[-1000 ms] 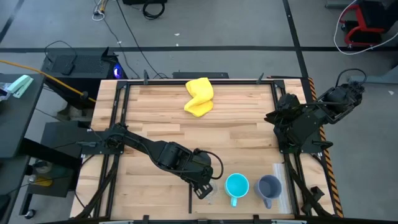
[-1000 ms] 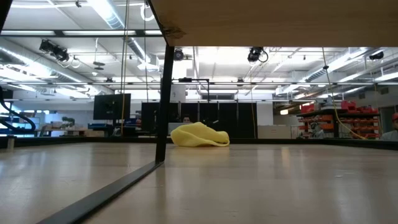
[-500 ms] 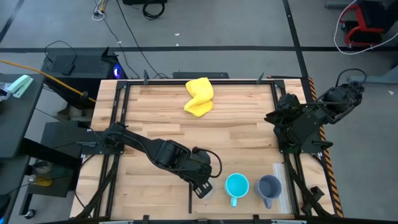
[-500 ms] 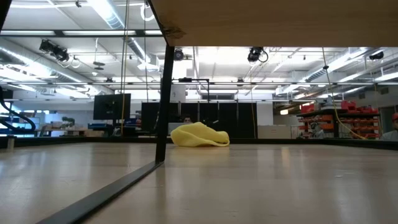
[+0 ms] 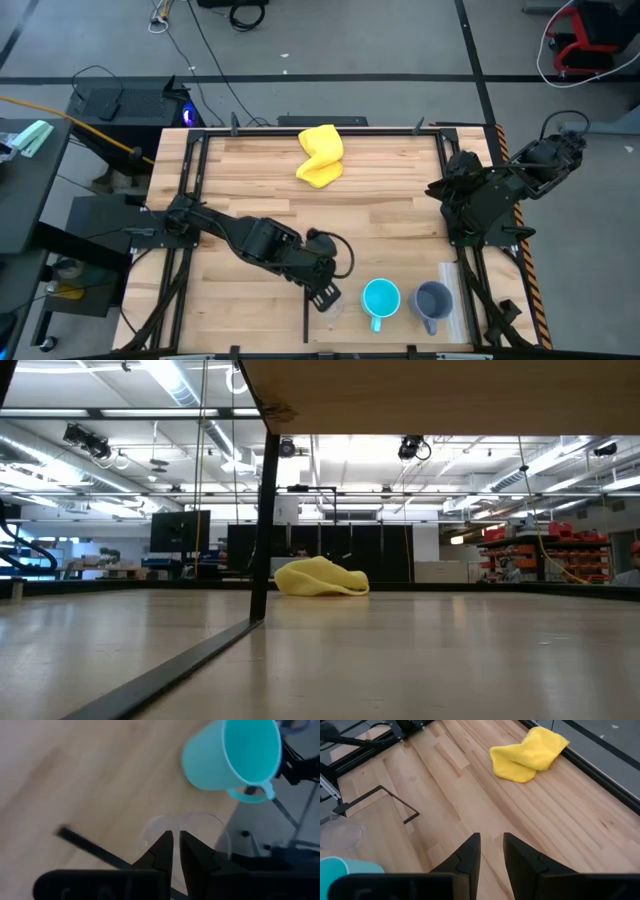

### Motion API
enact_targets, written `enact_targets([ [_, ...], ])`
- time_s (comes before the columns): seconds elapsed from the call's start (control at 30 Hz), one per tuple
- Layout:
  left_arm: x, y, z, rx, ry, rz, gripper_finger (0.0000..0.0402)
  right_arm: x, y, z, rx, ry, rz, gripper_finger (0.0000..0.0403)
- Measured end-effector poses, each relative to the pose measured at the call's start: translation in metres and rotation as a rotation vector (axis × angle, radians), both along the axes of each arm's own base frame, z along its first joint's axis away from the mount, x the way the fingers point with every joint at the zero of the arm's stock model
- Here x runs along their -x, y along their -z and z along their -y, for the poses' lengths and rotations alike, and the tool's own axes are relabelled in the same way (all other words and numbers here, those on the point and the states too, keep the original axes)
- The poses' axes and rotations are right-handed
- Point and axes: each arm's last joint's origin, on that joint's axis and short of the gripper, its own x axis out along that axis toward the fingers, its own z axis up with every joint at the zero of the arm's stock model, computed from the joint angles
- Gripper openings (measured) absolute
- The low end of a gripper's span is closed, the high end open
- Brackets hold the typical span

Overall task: Stack small to large cups/mugs on shelf
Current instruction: Put the transparent mug on the shelf

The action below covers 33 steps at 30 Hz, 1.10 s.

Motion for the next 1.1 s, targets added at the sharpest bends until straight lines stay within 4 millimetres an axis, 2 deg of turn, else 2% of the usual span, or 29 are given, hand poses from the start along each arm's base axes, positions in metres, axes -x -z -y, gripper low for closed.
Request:
enact_targets([
  [0.17, 0.031, -0.019, -0.014, -0.085, -0.092, -0.051, 0.0029, 0.000, 0.001, -0.002, -0.058, -0.024, -0.027, 0.0091],
  [0.27, 0.054, -0.026, -0.013, -0.108, -0.158, -0.115, 0.0024, 0.001, 0.001, -0.004, -0.118, -0.049, -0.054, 0.0091],
  [0.43, 0.074, -0.026, 0.020, -0.066, -0.147, -0.120, 0.0016, 0.002, 0.003, -0.006, -0.214, -0.088, -0.107, 0.0091],
  [0.57, 0.082, -0.010, 0.045, -0.064, -0.163, -0.174, 0.0012, 0.004, 0.002, -0.007, -0.247, -0.108, -0.125, 0.0091],
  [0.7, 0.076, 0.004, 0.060, -0.022, -0.201, -0.155, 0.0011, 0.004, 0.002, -0.007, -0.239, -0.120, -0.127, 0.0091],
  [0.8, 0.062, 0.015, 0.064, 0.019, -0.189, -0.090, 0.0016, 0.003, 0.002, -0.006, -0.213, -0.121, -0.119, 0.0091],
  [0.93, 0.045, 0.027, 0.062, 0.038, -0.168, -0.049, 0.0013, 0.003, 0.002, -0.006, -0.204, -0.119, -0.114, 0.0091],
  [1.1, 0.038, 0.034, 0.056, 0.053, -0.173, -0.064, 0.0008, 0.003, 0.002, -0.006, -0.203, -0.118, -0.113, 0.0091],
])
